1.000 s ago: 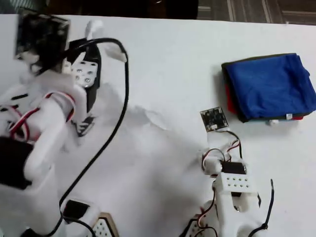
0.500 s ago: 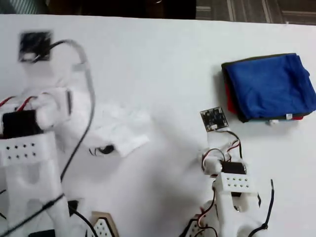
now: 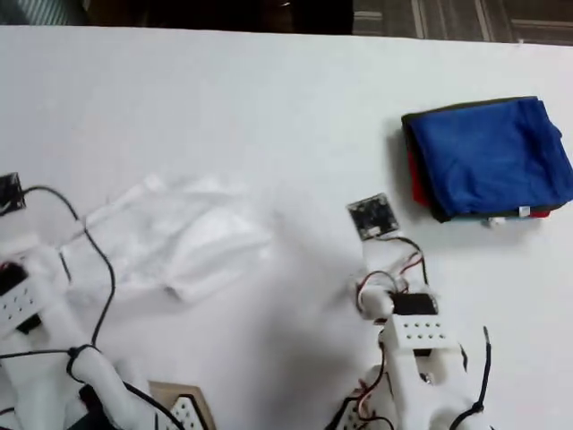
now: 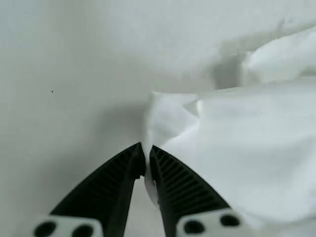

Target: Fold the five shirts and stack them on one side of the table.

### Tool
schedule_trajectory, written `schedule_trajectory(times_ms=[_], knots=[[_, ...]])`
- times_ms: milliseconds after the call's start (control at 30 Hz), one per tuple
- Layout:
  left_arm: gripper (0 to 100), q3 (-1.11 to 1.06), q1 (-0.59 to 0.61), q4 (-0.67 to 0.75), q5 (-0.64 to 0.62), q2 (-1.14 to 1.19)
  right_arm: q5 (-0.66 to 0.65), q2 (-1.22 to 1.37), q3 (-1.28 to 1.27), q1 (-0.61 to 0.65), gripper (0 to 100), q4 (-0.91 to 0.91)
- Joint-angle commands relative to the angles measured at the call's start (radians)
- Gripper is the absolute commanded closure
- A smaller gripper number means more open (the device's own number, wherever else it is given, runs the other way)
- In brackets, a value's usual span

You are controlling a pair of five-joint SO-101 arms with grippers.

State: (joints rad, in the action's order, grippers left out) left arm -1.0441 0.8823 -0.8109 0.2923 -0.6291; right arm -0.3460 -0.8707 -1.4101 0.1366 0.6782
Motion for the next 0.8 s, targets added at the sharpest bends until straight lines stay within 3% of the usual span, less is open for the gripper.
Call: schedule_trajectory(times_ms=[0,167,400,567,767], knots=[[97,-0.059,0.058,0.127,0.071,-0.014,-0.002,-0.018,0.115,0.12,84.1,0.068],[97,-0.136,0.06,0.196,0.086,-0.014,-0.002,0.065,0.321,0.298,85.4,0.183],[97,-0.147,0.06,0.189,0.084,-0.008,-0.002,0.461,0.489,0.503,84.0,0.225],[97,-0.147,0.063,0.189,0.091,-0.011,0.008,0.687,0.675,0.556,84.0,0.24],[97,-0.147,0.063,0.193,0.091,-0.014,0.017,0.86,0.959,0.564,84.0,0.38]])
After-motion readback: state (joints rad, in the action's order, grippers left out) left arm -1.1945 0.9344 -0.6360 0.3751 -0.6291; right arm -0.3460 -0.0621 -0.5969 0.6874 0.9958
